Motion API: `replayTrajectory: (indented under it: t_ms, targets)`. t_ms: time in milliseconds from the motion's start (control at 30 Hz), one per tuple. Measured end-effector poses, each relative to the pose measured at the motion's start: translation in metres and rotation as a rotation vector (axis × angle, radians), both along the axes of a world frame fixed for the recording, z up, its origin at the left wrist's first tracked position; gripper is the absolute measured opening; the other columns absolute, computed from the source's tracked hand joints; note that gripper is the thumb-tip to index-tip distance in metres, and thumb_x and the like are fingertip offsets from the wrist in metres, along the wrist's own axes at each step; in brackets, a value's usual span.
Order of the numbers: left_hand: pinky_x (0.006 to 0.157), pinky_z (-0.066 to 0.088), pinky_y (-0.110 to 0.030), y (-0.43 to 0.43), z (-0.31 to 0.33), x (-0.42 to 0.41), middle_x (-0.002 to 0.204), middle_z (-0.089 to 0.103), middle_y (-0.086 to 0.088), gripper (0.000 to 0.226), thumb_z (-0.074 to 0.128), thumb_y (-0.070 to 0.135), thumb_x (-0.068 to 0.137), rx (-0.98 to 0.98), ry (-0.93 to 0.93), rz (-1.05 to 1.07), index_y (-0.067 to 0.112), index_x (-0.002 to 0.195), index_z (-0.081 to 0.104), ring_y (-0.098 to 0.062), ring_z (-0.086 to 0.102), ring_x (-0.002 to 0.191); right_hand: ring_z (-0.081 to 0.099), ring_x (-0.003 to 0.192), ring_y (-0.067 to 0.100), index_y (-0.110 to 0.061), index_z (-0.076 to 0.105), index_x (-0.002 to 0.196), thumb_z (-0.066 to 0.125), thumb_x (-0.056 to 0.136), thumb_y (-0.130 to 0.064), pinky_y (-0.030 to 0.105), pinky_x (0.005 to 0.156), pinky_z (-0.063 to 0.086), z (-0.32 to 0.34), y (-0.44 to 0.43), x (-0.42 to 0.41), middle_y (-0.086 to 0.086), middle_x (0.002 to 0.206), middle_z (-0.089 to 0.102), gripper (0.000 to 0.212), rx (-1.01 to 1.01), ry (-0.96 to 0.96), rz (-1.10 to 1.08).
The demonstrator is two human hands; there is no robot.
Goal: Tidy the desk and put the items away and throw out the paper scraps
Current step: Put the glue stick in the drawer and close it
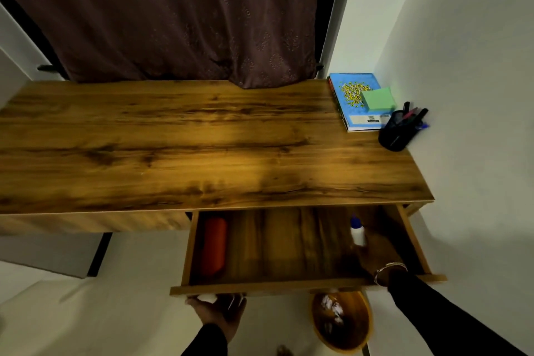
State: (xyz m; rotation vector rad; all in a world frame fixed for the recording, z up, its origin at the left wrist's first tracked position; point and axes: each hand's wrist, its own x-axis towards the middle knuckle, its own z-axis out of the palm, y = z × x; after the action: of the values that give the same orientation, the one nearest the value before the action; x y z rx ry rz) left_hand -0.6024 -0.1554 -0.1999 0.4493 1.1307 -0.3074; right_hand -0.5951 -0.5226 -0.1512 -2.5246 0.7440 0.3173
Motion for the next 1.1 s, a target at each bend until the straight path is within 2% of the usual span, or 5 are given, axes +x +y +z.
replayTrajectory:
  t_ms: [133,367,700,867,1100]
  targets:
    - [0.118,0.026,-0.049,0.009,-0.002,-0.007,0.108,0.064,-0.015,0.106,0.038,0.098,0.053,0.111,0.074,-0.107,0.015,0.118,0.052,-0.036,0.054,0.112,0.062,0.103,0.035,-0.012,0.065,0.103,0.027,0.099,-0.052,0.044,0.097,0.046,0.000,-0.019,-0.004,0.017,0.107,0.067,0.055,-0.056,0.080,-0.253]
    - [0.115,0.031,-0.046,0.005,-0.006,0.000,0.094,0.069,-0.011,0.092,0.045,0.090,0.059,0.099,0.071,-0.087,0.010,0.102,0.056,-0.033,0.055,0.112,0.062,0.097,0.038,-0.004,0.064,0.100,0.042,0.099,-0.033,0.042,0.092,0.047,0.008,-0.040,-0.005,0.021,0.100,0.066,0.036,-0.133,-0.058,-0.302]
    - [0.109,0.039,-0.048,0.005,-0.016,-0.002,0.093,0.071,-0.011,0.104,0.045,0.094,0.056,0.039,0.029,0.008,0.016,0.124,0.055,-0.032,0.061,0.096,0.036,0.139,0.022,-0.038,0.022,0.151,0.043,0.072,-0.087,0.049,0.107,0.039,0.014,0.057,-0.041,-0.004,0.157,0.027,0.095,-0.226,-0.116,0.837]
    - [0.088,0.050,-0.046,-0.002,-0.004,0.012,0.076,0.071,-0.007,0.077,0.044,0.086,0.069,-0.001,0.013,0.084,0.018,0.100,0.062,-0.027,0.063,0.082,-0.014,0.147,0.037,-0.018,-0.003,0.154,0.081,0.032,-0.061,0.057,0.117,0.001,0.021,0.076,0.007,0.016,0.160,-0.019,0.155,-0.446,-0.044,0.732]
    - [0.105,0.040,-0.049,-0.011,-0.004,0.055,0.102,0.059,-0.012,0.077,0.048,0.082,0.070,0.094,-0.055,-0.126,0.015,0.110,0.051,-0.032,0.060,0.093,-0.014,0.149,0.027,-0.014,-0.010,0.153,0.080,0.053,-0.042,0.053,0.116,-0.008,0.029,0.073,0.059,0.006,0.160,-0.022,0.138,-0.471,0.030,0.758]
